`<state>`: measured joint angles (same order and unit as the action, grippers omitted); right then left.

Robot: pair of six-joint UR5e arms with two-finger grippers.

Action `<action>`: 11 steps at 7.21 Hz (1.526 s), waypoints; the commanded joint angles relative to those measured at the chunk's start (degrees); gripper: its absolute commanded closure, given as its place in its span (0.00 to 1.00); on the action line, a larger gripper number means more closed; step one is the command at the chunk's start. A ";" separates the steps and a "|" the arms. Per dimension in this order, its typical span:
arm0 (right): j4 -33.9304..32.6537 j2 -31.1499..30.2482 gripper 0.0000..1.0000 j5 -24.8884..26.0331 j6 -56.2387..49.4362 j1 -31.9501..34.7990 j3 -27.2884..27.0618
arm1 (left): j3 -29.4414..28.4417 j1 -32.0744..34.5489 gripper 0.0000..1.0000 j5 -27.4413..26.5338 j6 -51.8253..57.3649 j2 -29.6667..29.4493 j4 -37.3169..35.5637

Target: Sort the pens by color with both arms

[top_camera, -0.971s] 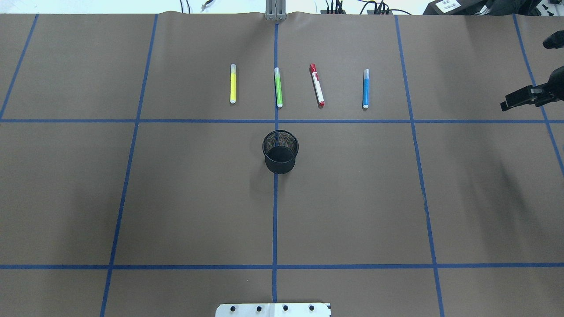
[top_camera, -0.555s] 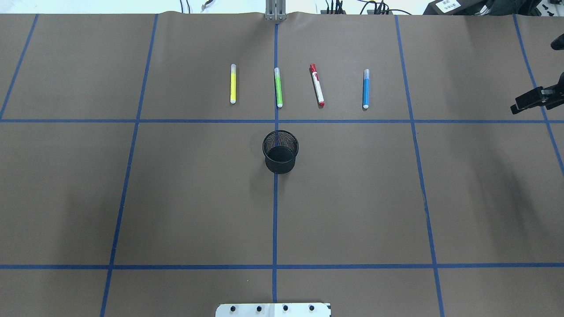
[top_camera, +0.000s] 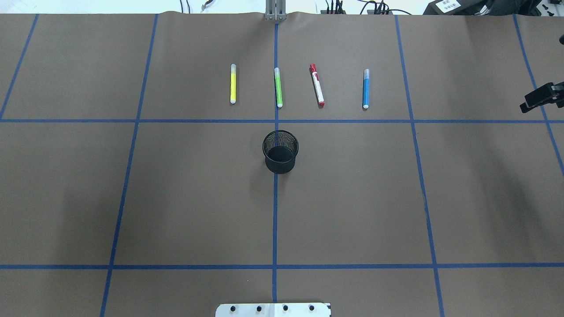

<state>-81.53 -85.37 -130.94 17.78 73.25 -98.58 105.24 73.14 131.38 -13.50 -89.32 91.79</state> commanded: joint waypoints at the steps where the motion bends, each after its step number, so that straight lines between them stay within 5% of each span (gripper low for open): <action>1: -0.21 -0.59 0.01 -0.54 -2.83 0.66 -0.47 | -0.04 0.07 0.00 -0.07 0.05 0.03 0.23; 11: -2.67 -3.84 0.01 -2.03 -1.78 4.69 -3.72 | 1.63 0.25 0.00 0.55 -0.21 0.30 -0.47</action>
<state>-84.14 -89.26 -132.52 15.96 76.33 -102.31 106.65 73.48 131.83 -13.61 -88.42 91.68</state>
